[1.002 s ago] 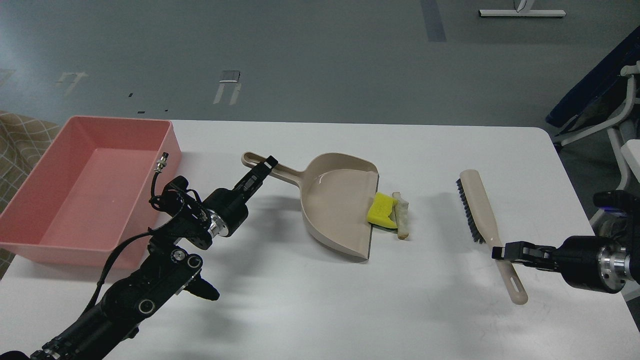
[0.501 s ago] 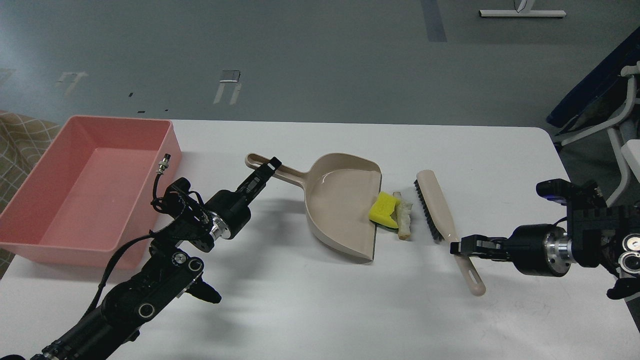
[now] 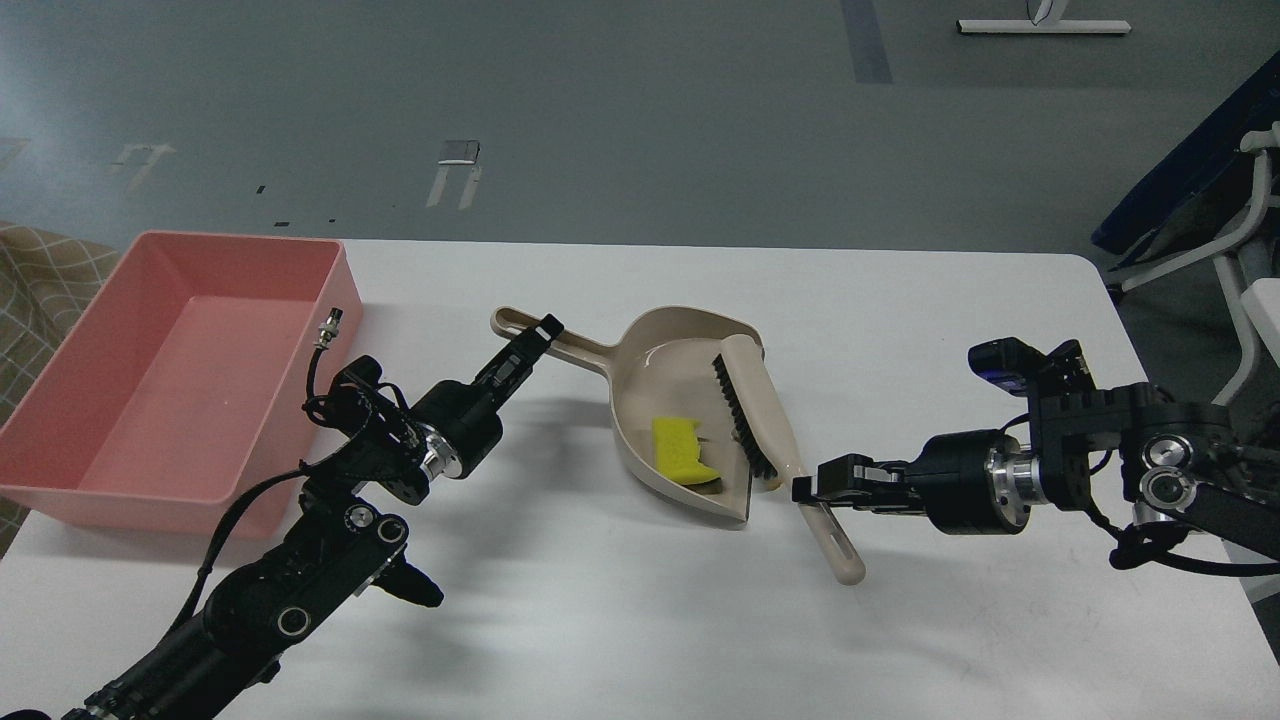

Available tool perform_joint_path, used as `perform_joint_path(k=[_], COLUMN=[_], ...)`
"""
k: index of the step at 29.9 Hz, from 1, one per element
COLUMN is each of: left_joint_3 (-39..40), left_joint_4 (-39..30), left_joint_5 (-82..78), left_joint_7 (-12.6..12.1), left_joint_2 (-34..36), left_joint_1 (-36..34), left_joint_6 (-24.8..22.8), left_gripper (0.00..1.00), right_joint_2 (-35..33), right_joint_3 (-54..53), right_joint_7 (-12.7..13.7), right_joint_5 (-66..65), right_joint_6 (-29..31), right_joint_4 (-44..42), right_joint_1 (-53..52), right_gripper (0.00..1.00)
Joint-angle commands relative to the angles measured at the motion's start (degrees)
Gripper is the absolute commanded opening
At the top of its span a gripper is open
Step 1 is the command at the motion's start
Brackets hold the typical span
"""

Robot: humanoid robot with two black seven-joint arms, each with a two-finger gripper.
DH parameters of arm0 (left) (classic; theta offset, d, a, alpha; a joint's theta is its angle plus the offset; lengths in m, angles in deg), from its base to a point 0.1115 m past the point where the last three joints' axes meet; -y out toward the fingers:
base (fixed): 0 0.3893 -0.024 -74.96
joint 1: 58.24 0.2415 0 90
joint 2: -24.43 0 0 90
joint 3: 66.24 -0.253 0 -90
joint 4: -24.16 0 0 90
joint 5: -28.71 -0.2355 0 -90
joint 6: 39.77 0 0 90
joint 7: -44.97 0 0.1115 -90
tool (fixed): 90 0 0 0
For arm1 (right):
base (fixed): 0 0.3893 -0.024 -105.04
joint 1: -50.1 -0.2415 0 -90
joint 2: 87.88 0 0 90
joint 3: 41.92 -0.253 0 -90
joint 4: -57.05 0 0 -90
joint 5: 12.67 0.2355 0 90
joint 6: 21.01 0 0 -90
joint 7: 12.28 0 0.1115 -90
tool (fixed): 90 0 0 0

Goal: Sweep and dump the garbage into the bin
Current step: 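Sweep the brush bristles across the dustpan toward the left gripper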

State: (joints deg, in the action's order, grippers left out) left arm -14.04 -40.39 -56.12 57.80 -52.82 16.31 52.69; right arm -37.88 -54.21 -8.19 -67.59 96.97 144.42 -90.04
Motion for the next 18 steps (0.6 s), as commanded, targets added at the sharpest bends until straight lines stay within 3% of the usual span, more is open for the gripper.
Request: perform_joint_path(k=[1, 5, 18], left_joint_3=[0.01, 0.01, 0.01], left_joint_4=[-0.40, -0.93, -1.02], left_joint_5=[0.01, 0.01, 0.01], left_joint_7=[0.00, -0.09, -0.18], left_joint_2=[0.09, 0.17, 0.00], left_joint_1=[0.07, 0.15, -0.02], left_joint_6=[0.01, 0.01, 0.01], left_gripper=[0.00, 0.00, 0.00], right_joint_2=[0.89, -0.42, -17.91], right_joint_3=[-0.89, -1.68, 3.06], right_joint_7=[-0.40, -0.31, 1.19], right_joint_5=[0.95, 1.74, 1.74], right_joint_6=[-0.12, -0.03, 0.02], right_joint_4=[-0.10, 0.69, 5.79], right_joint_1=[-0.40, -2.24, -3.21], right_gripper=[0.00, 0.00, 0.00])
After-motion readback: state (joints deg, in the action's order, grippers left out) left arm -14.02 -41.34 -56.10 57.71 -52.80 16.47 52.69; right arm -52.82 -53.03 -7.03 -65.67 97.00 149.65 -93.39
